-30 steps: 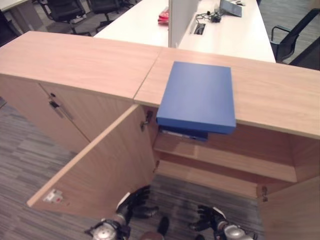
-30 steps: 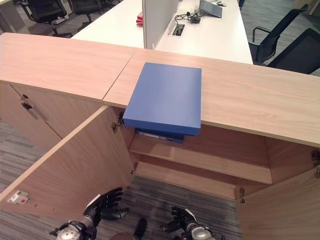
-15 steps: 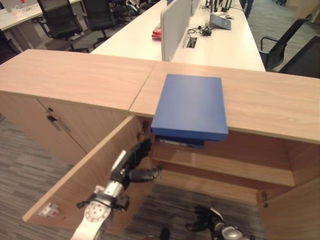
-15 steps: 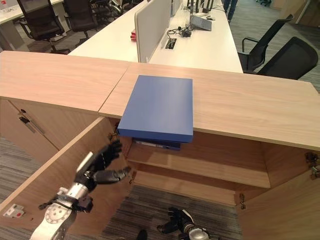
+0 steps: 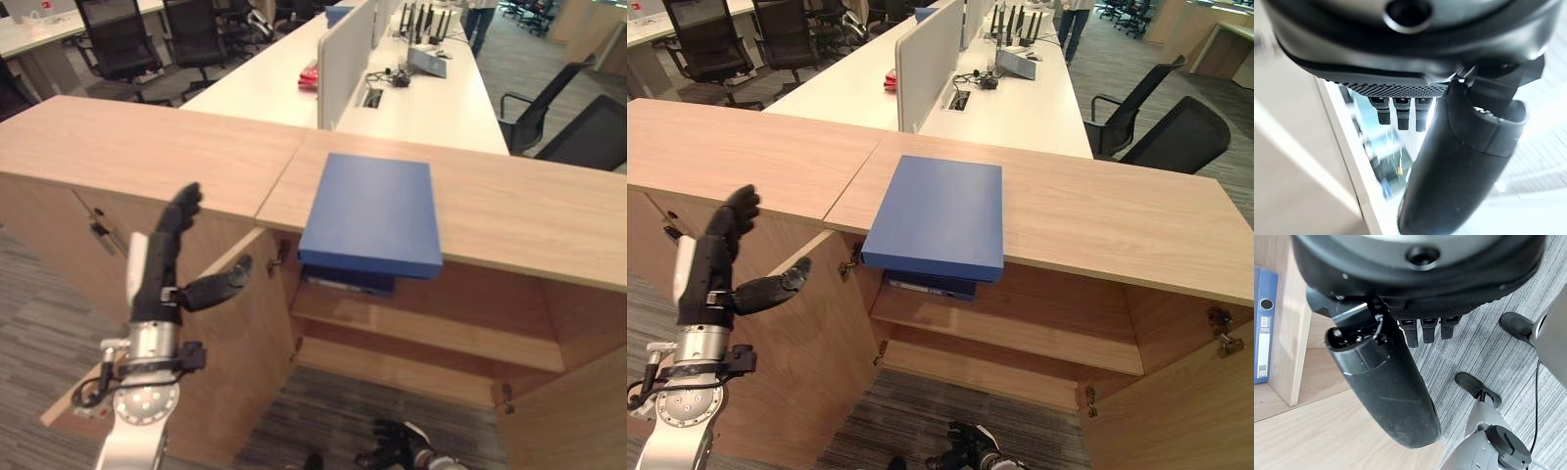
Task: Put the empty folder in the office cabinet
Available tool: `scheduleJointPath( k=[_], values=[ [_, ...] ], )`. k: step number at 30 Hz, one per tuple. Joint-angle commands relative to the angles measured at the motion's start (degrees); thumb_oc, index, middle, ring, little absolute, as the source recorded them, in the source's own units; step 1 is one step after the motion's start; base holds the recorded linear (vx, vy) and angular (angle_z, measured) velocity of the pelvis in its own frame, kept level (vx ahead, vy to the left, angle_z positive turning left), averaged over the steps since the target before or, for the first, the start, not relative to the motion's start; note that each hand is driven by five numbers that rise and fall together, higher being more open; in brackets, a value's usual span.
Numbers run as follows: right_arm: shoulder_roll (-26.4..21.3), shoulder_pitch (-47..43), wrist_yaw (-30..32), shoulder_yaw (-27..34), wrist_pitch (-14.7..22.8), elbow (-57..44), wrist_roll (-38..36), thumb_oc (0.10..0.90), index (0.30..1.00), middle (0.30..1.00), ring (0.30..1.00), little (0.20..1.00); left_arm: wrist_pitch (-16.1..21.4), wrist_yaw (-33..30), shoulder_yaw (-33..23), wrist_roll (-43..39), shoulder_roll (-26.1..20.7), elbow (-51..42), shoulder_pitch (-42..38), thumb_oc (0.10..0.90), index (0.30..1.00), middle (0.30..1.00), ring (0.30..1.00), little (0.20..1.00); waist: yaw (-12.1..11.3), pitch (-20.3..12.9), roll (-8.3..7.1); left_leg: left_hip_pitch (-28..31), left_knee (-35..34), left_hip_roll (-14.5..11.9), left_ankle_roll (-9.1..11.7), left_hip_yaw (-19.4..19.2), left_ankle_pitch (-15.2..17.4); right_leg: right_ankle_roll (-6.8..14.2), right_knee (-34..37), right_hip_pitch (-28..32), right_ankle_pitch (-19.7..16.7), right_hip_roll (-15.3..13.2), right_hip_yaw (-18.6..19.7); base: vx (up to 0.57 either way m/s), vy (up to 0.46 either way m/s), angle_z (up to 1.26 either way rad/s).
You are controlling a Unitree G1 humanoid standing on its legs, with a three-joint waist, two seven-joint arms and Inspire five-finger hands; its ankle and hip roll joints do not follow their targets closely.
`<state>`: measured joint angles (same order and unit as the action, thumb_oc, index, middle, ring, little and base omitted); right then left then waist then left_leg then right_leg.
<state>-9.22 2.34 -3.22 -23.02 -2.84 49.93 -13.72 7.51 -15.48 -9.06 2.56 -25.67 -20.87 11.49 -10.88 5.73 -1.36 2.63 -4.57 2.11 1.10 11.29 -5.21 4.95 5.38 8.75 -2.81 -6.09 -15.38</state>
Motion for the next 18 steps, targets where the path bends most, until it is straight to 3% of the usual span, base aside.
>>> scheduleJointPath(
  k=[1,7,18],
  values=[
    [1.5,-4.3,0.7,-2.6,3.3,-1.0,-2.0,0.800,0.900,0.900,0.900,0.900,5.6,-4.1,-2.7,6.8,-2.9,-5.5,-5.4,0.800,0.900,0.900,0.900,0.900,-0.1,-2.9,-1.85,1.8,-0.4,0.0,-0.2,-0.1,5.9,0.9,-0.5,-0.2,1.4,-1.5,-1.9,0.00,-0.010,0.04],
    [2.2,-5.5,1.2,-3.5,3.3,0.9,-2.0,0.800,0.900,0.900,0.900,0.900,6.0,-3.3,0.4,9.9,-6.1,-7.7,-10.1,0.800,0.900,0.900,0.900,0.900,0.5,-3.3,-1.63,2.2,-0.4,0.0,-0.3,-0.5,6.1,1.0,-0.5,-0.1,1.2,-1.4,-1.4,0.00,-0.002,0.01],
    [2.0,-5.6,0.4,-4.9,3.1,2.8,0.1,0.800,0.900,0.900,0.900,0.900,6.9,3.2,11.6,8.6,-12.6,-10.2,-22.7,0.800,0.900,0.900,0.900,0.900,3.7,-4.7,-0.70,3.5,-0.4,-0.1,-0.6,-2.4,6.8,1.1,-0.5,0.0,1.3,-0.9,0.6,0.01,0.016,-0.08]
  ],
)
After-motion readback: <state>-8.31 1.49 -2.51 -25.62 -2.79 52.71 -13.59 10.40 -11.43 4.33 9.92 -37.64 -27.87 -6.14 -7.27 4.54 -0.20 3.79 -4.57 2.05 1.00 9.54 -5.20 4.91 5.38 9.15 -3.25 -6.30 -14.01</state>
